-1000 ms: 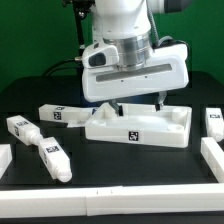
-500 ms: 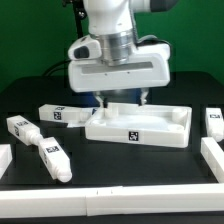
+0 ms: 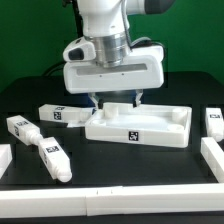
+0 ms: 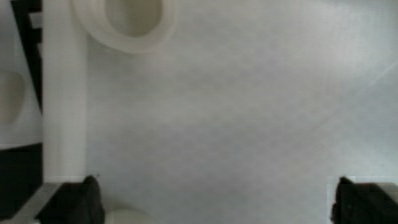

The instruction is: Assemble desk

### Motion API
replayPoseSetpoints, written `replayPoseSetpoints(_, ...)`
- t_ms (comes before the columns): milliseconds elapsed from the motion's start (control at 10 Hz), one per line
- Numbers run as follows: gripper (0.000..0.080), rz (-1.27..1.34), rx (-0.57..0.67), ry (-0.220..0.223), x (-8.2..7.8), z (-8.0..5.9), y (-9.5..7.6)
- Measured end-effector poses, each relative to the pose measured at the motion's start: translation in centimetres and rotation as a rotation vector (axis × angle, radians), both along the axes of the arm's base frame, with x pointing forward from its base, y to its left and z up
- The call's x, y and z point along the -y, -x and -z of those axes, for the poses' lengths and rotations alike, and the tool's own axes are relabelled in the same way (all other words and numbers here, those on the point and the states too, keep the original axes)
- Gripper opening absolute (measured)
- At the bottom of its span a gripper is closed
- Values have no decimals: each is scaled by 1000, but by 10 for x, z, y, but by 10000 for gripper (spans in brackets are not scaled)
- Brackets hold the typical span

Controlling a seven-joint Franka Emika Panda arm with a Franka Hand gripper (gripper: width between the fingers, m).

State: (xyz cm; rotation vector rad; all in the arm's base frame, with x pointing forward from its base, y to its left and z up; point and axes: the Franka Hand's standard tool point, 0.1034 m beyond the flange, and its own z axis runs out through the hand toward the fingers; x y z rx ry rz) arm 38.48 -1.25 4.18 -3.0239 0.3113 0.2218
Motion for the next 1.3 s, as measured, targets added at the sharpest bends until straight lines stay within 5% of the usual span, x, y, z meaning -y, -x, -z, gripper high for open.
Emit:
replayPoseSetpoints(300, 649, 2, 8, 3, 41, 1, 0)
replayPoseSetpoints(600, 649, 12, 30, 37, 36, 28, 4)
replayPoseSetpoints(900, 649, -4, 49, 51, 36, 35, 3)
replayPoseSetpoints(1100, 390, -4, 49, 51, 36, 35, 3)
replayPoseSetpoints(1200, 390, -4, 49, 51, 36, 35, 3)
replayPoseSetpoints(1300, 207, -4, 49, 51, 36, 35, 3)
